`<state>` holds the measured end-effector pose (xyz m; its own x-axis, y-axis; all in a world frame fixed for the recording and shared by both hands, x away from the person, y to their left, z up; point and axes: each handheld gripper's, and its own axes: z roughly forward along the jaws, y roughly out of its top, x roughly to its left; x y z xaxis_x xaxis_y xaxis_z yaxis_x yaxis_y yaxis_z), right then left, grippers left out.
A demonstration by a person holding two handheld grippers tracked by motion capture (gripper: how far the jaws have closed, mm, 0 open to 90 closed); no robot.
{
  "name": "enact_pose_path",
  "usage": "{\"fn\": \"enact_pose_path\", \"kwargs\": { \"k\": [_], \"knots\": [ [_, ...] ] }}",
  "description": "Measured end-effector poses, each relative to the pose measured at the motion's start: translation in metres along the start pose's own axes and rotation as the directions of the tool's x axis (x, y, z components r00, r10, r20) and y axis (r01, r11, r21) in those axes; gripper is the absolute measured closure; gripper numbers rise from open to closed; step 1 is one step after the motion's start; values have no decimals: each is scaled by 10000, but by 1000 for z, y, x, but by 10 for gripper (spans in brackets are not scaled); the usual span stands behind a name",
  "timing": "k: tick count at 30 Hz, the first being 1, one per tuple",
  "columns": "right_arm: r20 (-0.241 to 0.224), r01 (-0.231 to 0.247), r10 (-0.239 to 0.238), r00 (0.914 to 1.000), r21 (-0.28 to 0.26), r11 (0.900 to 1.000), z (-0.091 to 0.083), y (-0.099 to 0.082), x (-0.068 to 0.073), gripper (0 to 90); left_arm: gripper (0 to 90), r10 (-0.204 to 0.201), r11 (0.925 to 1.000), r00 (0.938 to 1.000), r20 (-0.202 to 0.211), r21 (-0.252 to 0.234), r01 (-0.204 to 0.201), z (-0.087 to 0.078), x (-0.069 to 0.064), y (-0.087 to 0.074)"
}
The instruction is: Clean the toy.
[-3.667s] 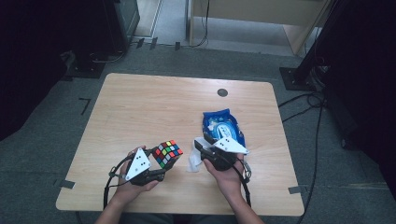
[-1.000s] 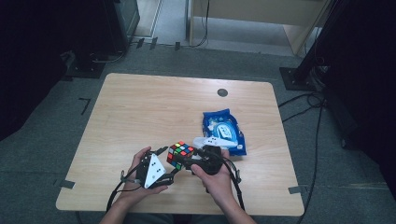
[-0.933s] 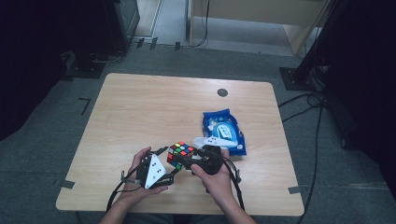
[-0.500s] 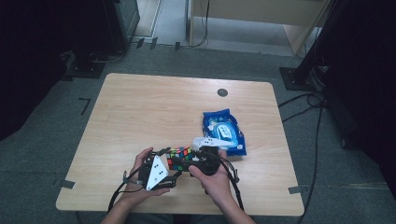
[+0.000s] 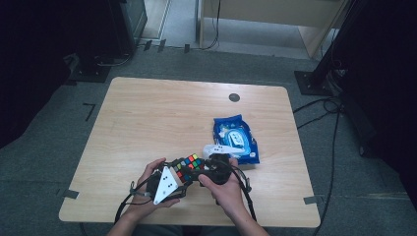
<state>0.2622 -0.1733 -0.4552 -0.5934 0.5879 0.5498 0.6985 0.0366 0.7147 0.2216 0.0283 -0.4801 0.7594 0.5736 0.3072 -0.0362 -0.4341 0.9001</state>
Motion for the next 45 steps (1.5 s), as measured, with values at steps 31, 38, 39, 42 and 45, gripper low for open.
{"fn": "enact_pose_path", "kwargs": {
  "k": [31, 38, 39, 42, 45],
  "knots": [
    [4542, 3421, -3452, 8213, 921, 9352, 21, -24, -64, 370, 341, -1853, 9826, 9826, -140, 91, 1855, -15, 41, -13],
    [4659, 3621, -3973, 7906, 1675, 9170, 22, -27, -64, 576, 341, -1841, 9829, 9828, -106, 61, 1842, -16, 41, -12],
    [4659, 3621, -3973, 7906, 1675, 9170, 22, -27, -64, 576, 341, -1841, 9829, 9828, -106, 61, 1842, -16, 41, -12],
    [4384, 3433, -3846, 8123, 1735, 9231, 21, -29, -66, 729, 341, -1830, 9831, 9831, -87, 56, 1831, -16, 41, -12],
    [4247, 3227, -3700, 8263, 1815, 9289, 17, -27, -67, 826, 341, -1823, 9832, 9832, -64, 66, 1824, -16, 40, -12]
  ]
}}
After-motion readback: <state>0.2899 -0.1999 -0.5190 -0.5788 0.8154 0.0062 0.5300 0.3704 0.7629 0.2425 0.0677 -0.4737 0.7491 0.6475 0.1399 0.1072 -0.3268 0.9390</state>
